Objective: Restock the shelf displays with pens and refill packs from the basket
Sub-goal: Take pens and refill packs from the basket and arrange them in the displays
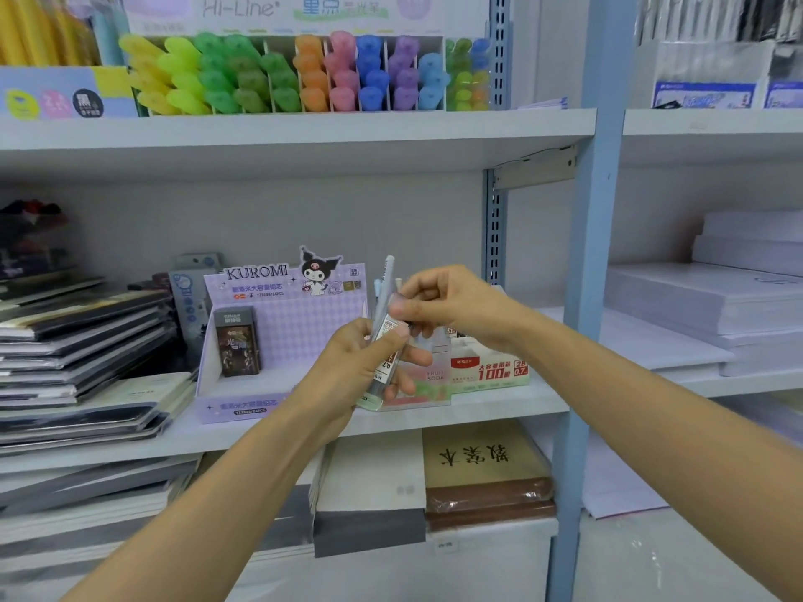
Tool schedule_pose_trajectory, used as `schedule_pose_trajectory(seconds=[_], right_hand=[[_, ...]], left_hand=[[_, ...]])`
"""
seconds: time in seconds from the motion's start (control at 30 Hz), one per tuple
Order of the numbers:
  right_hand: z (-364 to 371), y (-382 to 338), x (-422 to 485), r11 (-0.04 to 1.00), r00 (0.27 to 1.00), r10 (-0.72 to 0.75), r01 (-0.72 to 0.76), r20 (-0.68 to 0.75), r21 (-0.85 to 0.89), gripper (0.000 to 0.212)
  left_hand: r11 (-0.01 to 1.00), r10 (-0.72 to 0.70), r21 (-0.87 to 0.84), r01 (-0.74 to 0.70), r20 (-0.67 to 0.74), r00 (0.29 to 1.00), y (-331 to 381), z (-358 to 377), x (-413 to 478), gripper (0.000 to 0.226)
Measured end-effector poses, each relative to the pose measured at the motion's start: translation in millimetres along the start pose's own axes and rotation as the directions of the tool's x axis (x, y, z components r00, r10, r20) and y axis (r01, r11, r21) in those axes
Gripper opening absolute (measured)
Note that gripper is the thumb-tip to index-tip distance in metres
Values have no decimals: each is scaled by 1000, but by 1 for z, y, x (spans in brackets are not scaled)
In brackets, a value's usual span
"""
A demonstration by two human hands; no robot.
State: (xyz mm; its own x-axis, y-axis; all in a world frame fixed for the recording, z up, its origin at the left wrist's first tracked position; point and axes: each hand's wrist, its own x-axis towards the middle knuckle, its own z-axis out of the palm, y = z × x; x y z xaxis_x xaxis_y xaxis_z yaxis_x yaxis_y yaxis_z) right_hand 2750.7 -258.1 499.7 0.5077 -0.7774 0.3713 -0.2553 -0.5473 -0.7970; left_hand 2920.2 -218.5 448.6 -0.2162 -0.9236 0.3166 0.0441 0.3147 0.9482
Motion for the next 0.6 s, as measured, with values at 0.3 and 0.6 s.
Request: schedule_pose_trajectory(seconds=[0.3,0.6], right_hand=[[-2,-4,-9,997,999,25,-22,-42,67,22],[26,-10,-15,994,989,-106,106,102,9,45]], left_hand=[[999,-1,-46,-6,-153,988,10,-34,-22,15],[996,73,67,-62,-172,982,17,-25,-26,24]])
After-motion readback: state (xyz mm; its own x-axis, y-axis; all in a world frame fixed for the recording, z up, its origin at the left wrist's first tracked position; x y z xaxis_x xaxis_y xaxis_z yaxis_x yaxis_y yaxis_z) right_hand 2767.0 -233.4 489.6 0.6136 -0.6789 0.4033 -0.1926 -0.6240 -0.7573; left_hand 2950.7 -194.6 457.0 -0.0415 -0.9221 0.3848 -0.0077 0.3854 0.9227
